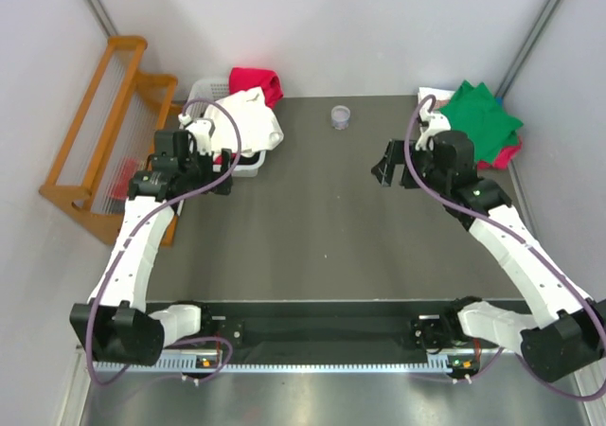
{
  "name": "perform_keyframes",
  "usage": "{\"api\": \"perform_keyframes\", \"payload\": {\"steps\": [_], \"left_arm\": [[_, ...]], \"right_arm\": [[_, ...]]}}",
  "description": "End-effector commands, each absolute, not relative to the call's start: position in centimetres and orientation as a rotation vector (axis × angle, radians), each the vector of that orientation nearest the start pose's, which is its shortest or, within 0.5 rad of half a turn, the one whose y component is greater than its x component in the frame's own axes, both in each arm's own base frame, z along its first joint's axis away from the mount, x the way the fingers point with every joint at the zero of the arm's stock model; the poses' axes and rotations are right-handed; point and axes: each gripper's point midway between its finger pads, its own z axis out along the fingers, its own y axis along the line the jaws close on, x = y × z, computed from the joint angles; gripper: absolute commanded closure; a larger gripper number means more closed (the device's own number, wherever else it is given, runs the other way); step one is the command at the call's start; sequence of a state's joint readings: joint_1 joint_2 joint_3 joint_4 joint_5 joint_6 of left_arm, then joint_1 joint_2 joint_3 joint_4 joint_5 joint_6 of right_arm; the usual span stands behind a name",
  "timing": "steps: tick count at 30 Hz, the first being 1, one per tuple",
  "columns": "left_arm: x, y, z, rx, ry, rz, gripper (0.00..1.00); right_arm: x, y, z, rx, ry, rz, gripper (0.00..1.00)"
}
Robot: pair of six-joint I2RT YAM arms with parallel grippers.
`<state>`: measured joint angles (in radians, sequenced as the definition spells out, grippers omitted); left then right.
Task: Fold and stack the t-shirts
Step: Reset both grippers
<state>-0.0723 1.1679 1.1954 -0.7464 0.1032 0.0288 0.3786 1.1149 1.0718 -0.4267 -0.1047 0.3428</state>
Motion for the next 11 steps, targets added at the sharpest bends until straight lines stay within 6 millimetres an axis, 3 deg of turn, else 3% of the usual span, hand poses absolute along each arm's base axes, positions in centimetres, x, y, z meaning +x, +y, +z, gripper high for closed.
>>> {"api": "perform_keyframes", "payload": {"steps": [1, 4, 11], "left_arm": [[33.7, -4.4, 21.4, 0.162, 2.277, -0.168, 0.01], [34.0, -4.9, 20.8, 0.184, 2.285, -0.201, 0.01], [35.5, -3.9, 20.9, 0.145, 2.233, -0.133, 0.01]], "right_arm": [[30.8, 15.0, 26.3, -0.073, 2.009, 0.515, 0.00], [30.8, 14.5, 26.9, -0.064, 1.978, 0.494, 0.01], [31.3, 14.5, 27.4, -0.077, 1.992, 0.470, 0.00]]}}
